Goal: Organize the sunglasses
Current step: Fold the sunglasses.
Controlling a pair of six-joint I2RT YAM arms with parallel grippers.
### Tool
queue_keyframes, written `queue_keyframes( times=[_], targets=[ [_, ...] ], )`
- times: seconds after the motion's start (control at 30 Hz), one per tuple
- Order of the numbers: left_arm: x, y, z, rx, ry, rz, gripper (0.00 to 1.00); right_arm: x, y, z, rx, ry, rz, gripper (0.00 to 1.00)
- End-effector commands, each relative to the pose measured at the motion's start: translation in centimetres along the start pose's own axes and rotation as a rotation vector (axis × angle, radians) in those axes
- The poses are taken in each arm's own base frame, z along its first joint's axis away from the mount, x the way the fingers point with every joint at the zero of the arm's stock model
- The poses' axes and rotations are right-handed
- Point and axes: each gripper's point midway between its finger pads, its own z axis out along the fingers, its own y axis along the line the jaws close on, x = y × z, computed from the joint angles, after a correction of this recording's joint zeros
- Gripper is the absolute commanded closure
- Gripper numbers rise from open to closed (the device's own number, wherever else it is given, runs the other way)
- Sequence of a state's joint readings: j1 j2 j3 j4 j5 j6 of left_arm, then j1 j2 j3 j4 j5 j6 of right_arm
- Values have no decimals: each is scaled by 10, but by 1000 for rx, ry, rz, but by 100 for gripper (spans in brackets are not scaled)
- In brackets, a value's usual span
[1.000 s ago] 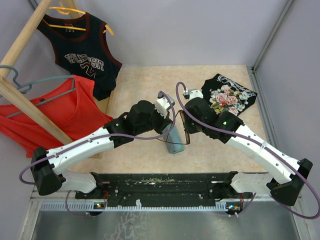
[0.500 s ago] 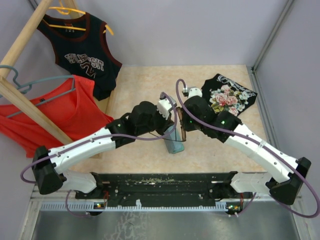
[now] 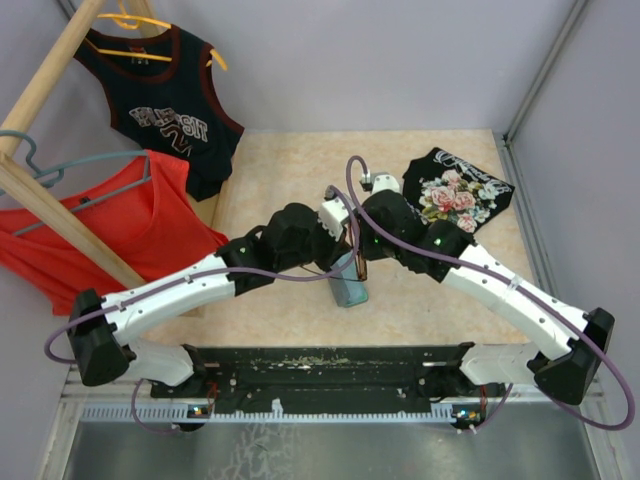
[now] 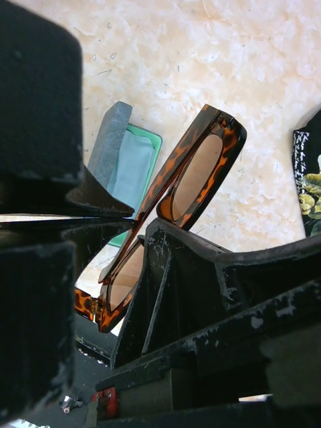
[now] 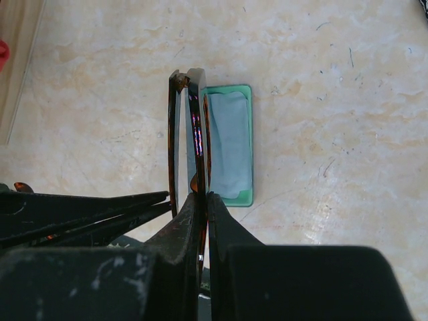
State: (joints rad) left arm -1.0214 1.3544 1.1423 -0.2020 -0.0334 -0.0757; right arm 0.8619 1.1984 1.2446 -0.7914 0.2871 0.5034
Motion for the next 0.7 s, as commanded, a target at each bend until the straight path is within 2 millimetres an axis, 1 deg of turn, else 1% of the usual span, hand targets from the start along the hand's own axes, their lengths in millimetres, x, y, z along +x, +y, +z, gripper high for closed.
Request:
queue_keyframes(
  times=[0.0, 0.1, 0.17, 0.27, 0.37, 0.43, 0.5, 0.57, 0.67],
  targets=[
    [-16, -9, 2, 29, -43, -9, 100, -30, 25, -12, -109, -108, 69, 100],
    [-17, -8, 1, 25, -47, -8, 100, -31, 25, -15, -121, -115, 78, 100],
    [-22, -8, -2, 21, -56, -6, 100, -30, 24, -16, -117, -121, 76, 100],
    [-37, -4, -15, -3, -92, 0, 100, -28, 9, -16, -52, -133, 63, 100],
    [-55, 3, -36, -39, -137, 12, 100, -26, -14, -19, 46, -150, 47, 100],
    [-62, 7, -54, -58, -149, 19, 100, -27, -27, -22, 78, -163, 56, 100],
    [-64, 9, -69, -68, -153, 17, 100, -30, -36, -25, 85, -173, 71, 100],
    [-61, 9, -80, -64, -148, 9, 100, -34, -43, -27, 89, -180, 83, 100],
    [-49, 6, -93, -42, -127, -5, 100, -43, -47, -28, 104, -195, 82, 100]
  ],
)
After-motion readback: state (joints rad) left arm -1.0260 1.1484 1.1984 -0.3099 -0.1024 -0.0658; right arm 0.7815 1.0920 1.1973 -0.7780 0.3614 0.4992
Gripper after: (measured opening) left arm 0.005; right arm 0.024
